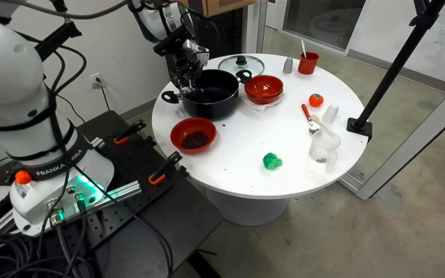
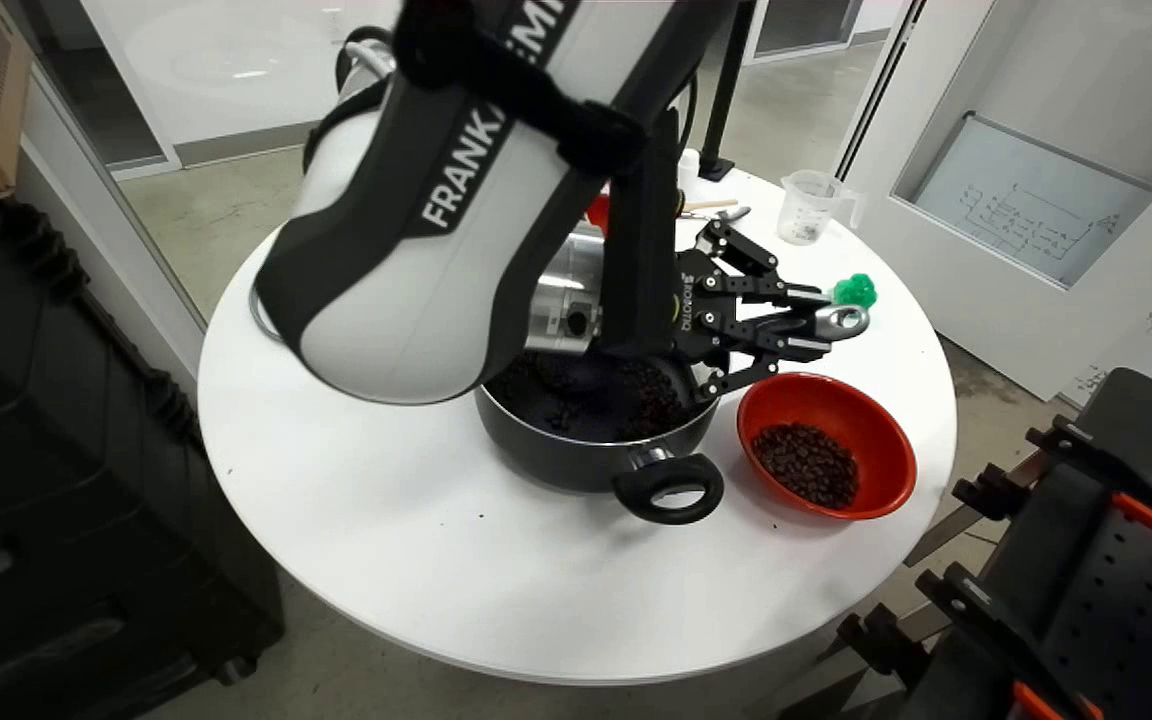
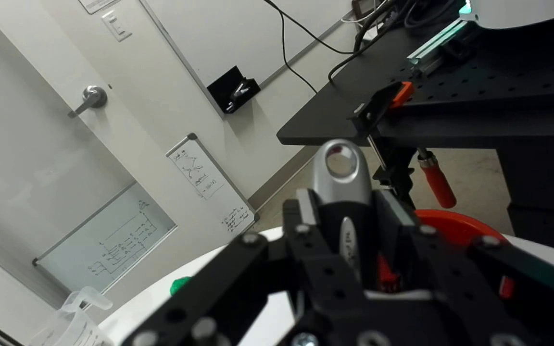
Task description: Mix the things in the pot with the spoon and then put the spoon back on the table
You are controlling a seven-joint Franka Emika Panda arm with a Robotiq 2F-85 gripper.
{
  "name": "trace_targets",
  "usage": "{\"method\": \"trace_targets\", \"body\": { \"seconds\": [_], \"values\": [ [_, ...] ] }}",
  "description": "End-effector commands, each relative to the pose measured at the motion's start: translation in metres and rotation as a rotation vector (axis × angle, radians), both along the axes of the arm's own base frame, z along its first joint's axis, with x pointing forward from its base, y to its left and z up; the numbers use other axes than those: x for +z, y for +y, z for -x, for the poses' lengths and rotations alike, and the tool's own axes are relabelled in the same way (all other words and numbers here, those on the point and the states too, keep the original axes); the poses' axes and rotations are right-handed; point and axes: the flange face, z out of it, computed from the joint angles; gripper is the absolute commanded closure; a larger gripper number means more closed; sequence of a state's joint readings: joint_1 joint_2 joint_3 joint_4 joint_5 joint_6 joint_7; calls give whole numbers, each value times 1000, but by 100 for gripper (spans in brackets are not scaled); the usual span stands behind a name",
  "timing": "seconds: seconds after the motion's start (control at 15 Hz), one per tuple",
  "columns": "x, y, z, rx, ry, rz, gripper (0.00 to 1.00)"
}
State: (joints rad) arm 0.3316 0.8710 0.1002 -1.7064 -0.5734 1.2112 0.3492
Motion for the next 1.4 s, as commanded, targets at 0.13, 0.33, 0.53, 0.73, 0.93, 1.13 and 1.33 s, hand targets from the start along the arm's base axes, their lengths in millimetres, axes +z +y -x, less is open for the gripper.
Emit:
{"method": "trace_targets", "body": {
  "seconds": [0.13, 0.33, 0.53, 0.73, 0.93, 1.13, 1.33],
  "values": [
    [-12, -53, 5, -104, 55, -2, 92],
    [-19, -64, 26, -101, 98, -6, 92],
    [-26, -52, 60, -35, 149, -37, 92],
    [-32, -33, 86, 28, 190, -57, 92],
    [-33, -15, 100, 71, 213, -56, 92],
    [-29, -4, 103, 95, 208, -59, 92],
    [-22, 6, 99, 101, 183, -75, 92]
  ]
}}
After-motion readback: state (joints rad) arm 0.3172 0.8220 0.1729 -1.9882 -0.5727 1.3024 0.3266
